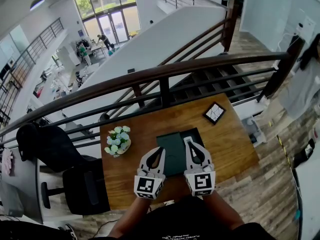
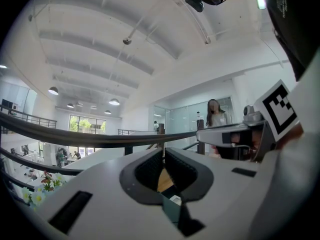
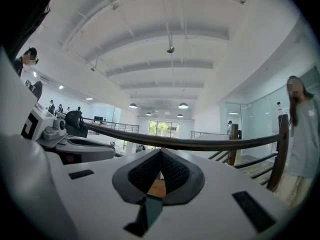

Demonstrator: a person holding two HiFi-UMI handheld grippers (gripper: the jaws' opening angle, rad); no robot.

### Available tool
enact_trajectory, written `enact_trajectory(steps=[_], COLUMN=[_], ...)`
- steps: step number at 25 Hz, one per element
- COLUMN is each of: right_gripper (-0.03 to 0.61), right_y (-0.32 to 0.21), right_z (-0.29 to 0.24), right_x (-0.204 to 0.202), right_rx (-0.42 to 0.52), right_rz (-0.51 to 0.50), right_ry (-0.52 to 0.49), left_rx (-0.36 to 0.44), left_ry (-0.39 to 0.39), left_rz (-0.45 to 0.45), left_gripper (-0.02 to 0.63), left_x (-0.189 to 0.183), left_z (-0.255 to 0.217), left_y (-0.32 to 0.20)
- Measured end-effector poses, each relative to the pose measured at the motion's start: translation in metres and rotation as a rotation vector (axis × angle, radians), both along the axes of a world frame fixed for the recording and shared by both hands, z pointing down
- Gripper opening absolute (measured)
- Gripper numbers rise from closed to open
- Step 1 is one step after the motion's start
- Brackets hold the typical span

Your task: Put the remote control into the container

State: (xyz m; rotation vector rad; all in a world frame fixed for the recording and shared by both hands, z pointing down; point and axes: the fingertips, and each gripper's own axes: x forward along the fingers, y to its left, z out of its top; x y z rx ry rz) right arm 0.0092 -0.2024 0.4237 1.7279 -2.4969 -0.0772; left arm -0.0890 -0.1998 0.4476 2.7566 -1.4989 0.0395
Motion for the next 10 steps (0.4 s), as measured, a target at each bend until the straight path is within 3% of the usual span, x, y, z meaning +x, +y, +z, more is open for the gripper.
enact_trajectory(steps=[10], right_gripper=[0.029], right_y=[-0.0014], right_z=[0.0046], right_x=[0.0042], right_rx=[-0.024], right_rz=[0.004], right_ry=[-0.030], left_rx=[-0.012], left_ry=[-0.007], left_rz=[0.000], left_gripper=[0.020], left_x=[0.0020], left_z=[0.0063], left_y=[-0.0001])
